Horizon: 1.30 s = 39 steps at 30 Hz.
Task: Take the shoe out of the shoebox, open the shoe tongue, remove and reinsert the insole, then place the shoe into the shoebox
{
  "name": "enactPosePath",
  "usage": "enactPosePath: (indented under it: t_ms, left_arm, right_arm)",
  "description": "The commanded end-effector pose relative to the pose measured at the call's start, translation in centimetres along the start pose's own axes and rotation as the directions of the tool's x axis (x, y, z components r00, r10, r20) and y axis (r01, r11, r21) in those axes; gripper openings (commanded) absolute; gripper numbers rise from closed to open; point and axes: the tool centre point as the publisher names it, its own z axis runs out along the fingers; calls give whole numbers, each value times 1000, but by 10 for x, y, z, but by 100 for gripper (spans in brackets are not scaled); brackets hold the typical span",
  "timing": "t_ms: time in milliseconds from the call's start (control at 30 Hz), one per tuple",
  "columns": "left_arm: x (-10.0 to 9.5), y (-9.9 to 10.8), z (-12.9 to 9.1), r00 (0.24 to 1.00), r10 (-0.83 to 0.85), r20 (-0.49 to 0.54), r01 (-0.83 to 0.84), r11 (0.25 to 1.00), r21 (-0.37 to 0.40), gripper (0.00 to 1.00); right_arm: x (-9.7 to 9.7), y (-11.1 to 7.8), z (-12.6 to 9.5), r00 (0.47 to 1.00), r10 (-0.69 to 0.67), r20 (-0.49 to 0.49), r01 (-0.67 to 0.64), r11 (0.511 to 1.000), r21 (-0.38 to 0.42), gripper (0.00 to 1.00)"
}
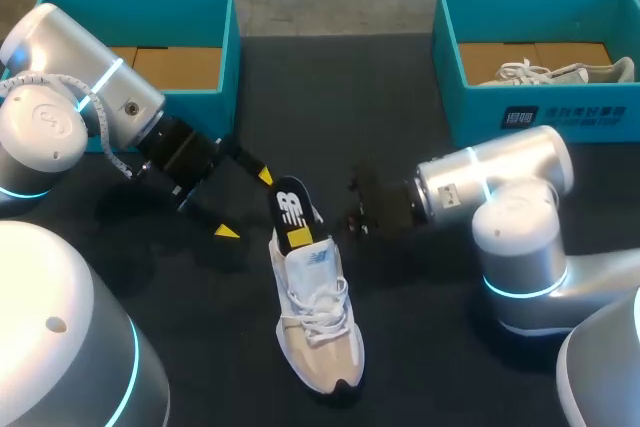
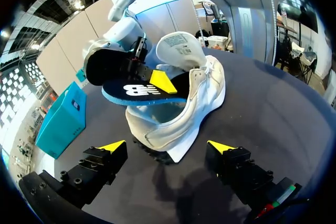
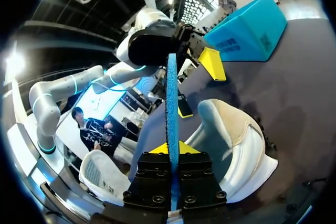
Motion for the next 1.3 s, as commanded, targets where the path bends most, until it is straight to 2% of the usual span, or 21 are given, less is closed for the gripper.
enactPosePath:
  t_ms: [33,533,800,1000,1067,1133,1300]
  left_arm:
    - [0,0,0,1000,1,-1,-1,1000,-2,100]
    - [0,0,0,1000,1,-1,-1,1000,-2,100]
    - [0,0,0,1000,1,-1,-1,1000,-2,100]
    - [0,0,0,1000,1,-1,-1,1000,-2,100]
    - [0,0,0,1000,1,-1,-1,1000,-2,100]
    - [0,0,0,1000,1,-1,-1,1000,-2,100]
    - [0,0,0,1000,1,-1,-1,1000,-2,100]
  right_arm:
    - [-4,-3,6,1000,13,-7,-13,1000,12,0]
    - [5,-27,3,999,50,3,-50,999,-7,0]
    - [8,-31,3,999,53,3,-53,999,3,0]
    - [8,-28,1,999,36,5,-35,999,-19,1]
    - [7,-26,0,1000,28,7,-28,999,-26,24]
    - [7,-24,0,1000,20,8,-20,999,-30,36]
    - [9,-16,-2,1000,-1,14,2,999,-40,39]
